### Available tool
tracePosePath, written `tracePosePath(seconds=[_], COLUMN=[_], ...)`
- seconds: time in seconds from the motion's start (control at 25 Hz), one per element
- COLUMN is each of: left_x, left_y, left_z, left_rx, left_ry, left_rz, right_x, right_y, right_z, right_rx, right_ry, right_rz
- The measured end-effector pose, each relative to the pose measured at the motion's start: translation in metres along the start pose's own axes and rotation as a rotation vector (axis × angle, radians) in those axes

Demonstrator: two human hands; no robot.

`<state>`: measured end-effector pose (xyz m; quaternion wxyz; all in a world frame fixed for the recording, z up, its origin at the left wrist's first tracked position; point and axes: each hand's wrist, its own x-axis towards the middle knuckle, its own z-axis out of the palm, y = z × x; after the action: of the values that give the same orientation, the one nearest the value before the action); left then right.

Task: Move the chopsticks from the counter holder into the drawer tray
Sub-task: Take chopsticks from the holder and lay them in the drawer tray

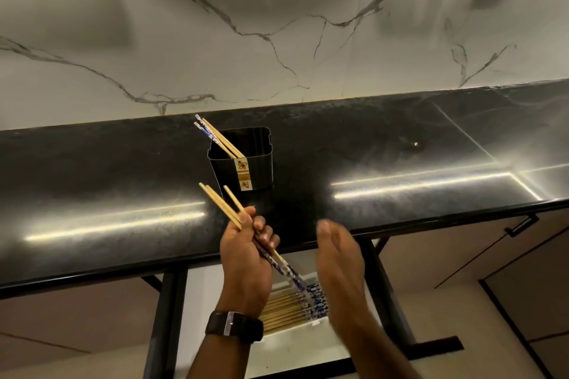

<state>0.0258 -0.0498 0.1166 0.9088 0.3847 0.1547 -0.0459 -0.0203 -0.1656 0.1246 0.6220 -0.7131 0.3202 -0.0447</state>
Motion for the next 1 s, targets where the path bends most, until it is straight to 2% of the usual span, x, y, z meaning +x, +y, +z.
tracePosePath(seconds=[0.08, 0.12, 0.2, 0.24, 0.32, 0.44, 0.56, 0.72, 0.92, 1.0], left_x=[0.001, -0.003, -0.016, -0.021, -0.024, -0.024, -0.034, -0.038, -0.022, -0.019], left_y=[-0.001, -0.007, -0.026, -0.035, -0.042, -0.044, -0.06, -0.071, -0.048, -0.054], left_z=[0.0, 0.002, 0.006, 0.007, 0.002, -0.007, -0.023, -0.05, -0.088, -0.093], left_rx=[-0.035, 0.004, 0.098, 0.12, 0.101, 0.045, 0.17, 0.188, -0.011, -0.05], left_ry=[0.02, 0.022, 0.013, 0.011, 0.064, 0.229, 0.346, 0.383, 0.579, 0.668], left_rz=[0.087, 0.108, 0.086, 0.063, 0.043, 0.062, 0.079, -0.085, -0.203, -0.256], right_x=[-0.016, -0.02, -0.026, -0.027, -0.026, -0.03, -0.041, -0.036, 0.029, 0.05], right_y=[0.025, 0.028, 0.021, 0.016, 0.016, 0.036, 0.066, 0.078, 0.084, 0.087], right_z=[0.007, 0.012, 0.024, 0.029, 0.032, 0.021, 0.016, 0.002, -0.025, -0.026], right_rx=[0.419, 0.632, 0.907, 0.949, 0.876, 0.777, 0.572, 0.515, 0.234, 0.246], right_ry=[-0.001, -0.055, -0.179, -0.212, -0.24, -0.268, -0.223, -0.138, -0.181, -0.163], right_rz=[0.549, 0.709, 0.78, 0.769, 0.727, 0.662, 0.61, 0.634, 0.695, 0.752])
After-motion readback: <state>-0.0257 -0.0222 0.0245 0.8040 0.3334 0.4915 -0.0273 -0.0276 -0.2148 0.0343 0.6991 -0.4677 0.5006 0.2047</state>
